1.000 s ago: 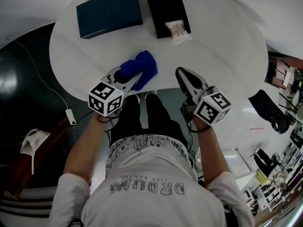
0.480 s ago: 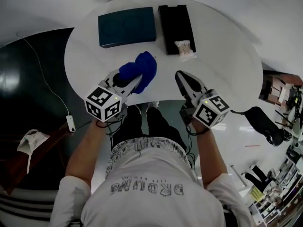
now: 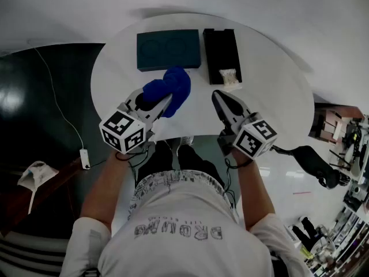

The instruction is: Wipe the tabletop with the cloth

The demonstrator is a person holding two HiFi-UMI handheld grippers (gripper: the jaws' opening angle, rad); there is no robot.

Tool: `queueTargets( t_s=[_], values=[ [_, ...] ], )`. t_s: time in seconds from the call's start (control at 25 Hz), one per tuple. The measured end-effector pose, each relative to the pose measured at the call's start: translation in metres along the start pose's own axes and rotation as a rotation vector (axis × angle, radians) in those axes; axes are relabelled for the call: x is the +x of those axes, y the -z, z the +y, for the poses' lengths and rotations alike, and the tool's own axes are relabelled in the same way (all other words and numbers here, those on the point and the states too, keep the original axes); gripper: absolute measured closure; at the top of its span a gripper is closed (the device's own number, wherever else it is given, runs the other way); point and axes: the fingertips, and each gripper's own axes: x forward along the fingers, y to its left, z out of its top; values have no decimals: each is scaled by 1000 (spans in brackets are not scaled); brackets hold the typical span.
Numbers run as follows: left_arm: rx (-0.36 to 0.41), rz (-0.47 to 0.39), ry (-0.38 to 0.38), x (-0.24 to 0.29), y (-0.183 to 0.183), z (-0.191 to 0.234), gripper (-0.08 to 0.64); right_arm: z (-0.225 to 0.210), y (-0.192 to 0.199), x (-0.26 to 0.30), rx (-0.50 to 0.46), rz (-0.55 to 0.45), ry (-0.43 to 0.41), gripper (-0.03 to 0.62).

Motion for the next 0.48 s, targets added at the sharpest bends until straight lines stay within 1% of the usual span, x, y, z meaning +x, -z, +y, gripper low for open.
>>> queueTargets(
  t_s=[0.48],
  values=[
    [7, -111, -19, -40, -52, 20, 440, 36, -29, 29, -79, -17, -31, 583]
  ],
)
